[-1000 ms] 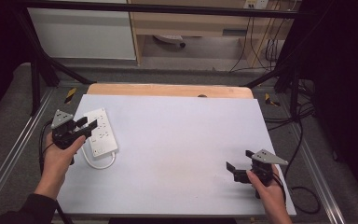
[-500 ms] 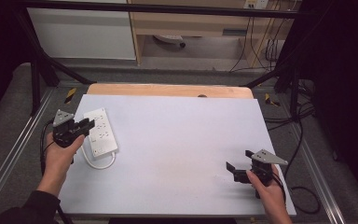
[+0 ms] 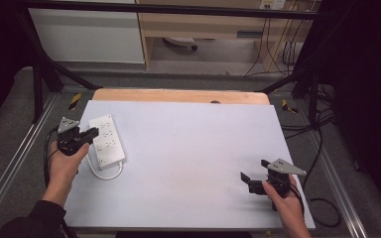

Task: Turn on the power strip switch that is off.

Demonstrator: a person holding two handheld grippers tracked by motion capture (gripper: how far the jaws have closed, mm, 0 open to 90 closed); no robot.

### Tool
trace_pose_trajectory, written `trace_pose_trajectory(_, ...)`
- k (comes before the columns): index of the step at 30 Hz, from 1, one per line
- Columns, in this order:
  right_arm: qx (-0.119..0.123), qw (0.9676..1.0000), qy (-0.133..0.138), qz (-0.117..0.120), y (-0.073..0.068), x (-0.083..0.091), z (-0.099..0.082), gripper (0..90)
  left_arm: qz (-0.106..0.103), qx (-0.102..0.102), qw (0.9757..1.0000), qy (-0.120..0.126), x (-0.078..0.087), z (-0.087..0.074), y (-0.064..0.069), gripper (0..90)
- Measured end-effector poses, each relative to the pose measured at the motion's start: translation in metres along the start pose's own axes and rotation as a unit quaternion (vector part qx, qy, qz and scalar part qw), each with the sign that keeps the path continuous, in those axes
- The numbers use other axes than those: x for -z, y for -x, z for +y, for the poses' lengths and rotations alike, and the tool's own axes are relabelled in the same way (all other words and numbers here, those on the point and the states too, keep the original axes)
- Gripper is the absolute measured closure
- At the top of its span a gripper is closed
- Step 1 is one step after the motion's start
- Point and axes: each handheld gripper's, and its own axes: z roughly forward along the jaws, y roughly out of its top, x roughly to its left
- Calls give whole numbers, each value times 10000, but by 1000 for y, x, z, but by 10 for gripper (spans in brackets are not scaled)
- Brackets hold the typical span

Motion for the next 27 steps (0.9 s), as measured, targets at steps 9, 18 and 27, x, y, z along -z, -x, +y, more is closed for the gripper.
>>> trace_pose_trajectory(9, 0, 10000, -5, -4, 0, 0, 0, 37, 9, 25, 9999, -147, -4, -7, -4, 892)
trace_pose_trajectory(18, 0, 10000, -41, -22, 0, -1, -1, 38, 26, 55, 9997, -235, -6, -10, -6, 900)
trace_pose_trajectory(27, 12, 9999, -98, -53, 1, -1, -1, 38, 27, 143, 9991, -397, -11, -21, -8, 900)
